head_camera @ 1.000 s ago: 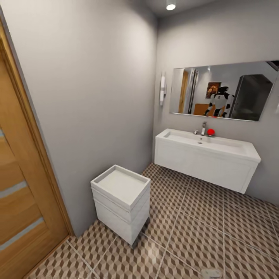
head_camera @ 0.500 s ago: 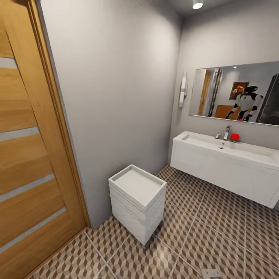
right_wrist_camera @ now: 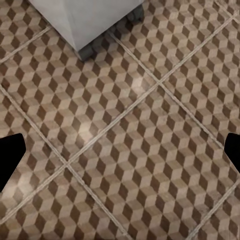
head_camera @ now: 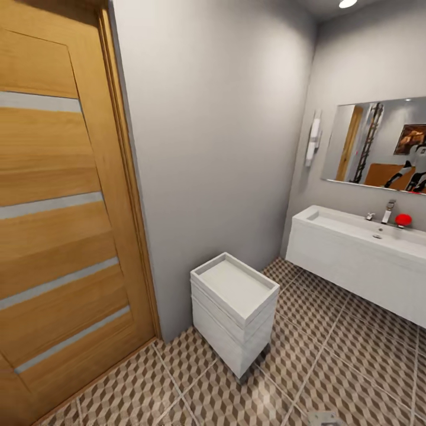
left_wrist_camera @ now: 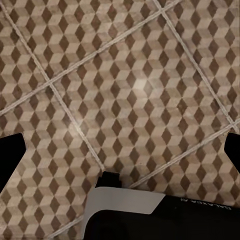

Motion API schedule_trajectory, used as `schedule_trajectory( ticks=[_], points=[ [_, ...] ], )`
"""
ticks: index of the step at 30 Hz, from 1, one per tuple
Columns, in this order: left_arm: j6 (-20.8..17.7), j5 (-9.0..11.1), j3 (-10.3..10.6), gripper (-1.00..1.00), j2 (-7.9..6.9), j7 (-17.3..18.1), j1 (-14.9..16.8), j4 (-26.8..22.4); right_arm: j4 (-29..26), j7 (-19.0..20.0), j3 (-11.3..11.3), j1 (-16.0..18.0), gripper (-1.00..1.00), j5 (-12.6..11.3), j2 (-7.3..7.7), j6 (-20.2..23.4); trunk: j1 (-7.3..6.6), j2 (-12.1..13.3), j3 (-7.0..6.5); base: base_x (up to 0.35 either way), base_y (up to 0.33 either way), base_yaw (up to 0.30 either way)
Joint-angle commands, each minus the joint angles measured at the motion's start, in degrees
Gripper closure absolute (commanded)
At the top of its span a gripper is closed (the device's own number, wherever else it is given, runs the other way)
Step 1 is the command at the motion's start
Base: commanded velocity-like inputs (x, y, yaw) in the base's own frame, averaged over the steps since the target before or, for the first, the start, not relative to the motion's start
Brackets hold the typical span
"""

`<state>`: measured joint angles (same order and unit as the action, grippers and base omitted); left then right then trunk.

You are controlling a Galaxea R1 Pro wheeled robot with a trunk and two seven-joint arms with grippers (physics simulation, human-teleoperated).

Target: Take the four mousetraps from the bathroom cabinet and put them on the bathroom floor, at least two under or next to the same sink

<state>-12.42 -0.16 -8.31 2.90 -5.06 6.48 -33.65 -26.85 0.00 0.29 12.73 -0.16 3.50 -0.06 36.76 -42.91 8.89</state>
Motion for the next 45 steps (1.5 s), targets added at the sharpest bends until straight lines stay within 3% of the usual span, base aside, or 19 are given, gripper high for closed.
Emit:
schedule_trajectory(
  ticks=[1,7,13,21,29,45],
  points=[
    [-0.19,-0.01,-0.33,-1.0,0.02,-0.07,0.05,-0.1,-0.04,0.0,0.06,0.03,-1.0,-0.02,0.02,0.01,-0.21,0.34,-0.1,0.0,0.0,0.3],
    [0.84,-0.03,-3.31,-1.0,-0.55,-0.08,0.05,-0.1,-0.04,-0.03,0.2,0.01,-1.0,-0.02,0.02,0.05,-1.53,2.75,-1.17,0.0,0.0,0.3],
    [1.39,-0.02,-6.53,-1.0,-2.17,0.04,0.04,-0.08,-0.04,-0.48,0.21,0.01,-1.0,-0.02,0.02,0.06,-2.85,5.15,-2.25,0.0,0.0,0.3],
    [1.59,-0.05,-9.01,-1.0,-3.99,0.37,0.04,-0.02,0.0,-5.42,0.11,0.02,-1.0,-0.08,-0.19,-0.02,-4.6,8.36,-3.69,0.0,0.0,0.3],
    [2.95,0.01,-9.67,-1.0,-6.43,0.64,0.05,0.62,0.11,-6.01,0.06,0.01,-1.0,-0.2,-0.27,-1.22,-6.36,11.57,-5.12,0.0,0.0,0.3],
    [5.11,-0.1,-9.76,-1.0,-6.66,0.3,0.05,1.21,0.63,-6.06,0.14,0.01,-1.0,-0.19,-0.25,-1.78,-9.88,17.99,-7.99,0.0,0.0,0.3]
  ],
)
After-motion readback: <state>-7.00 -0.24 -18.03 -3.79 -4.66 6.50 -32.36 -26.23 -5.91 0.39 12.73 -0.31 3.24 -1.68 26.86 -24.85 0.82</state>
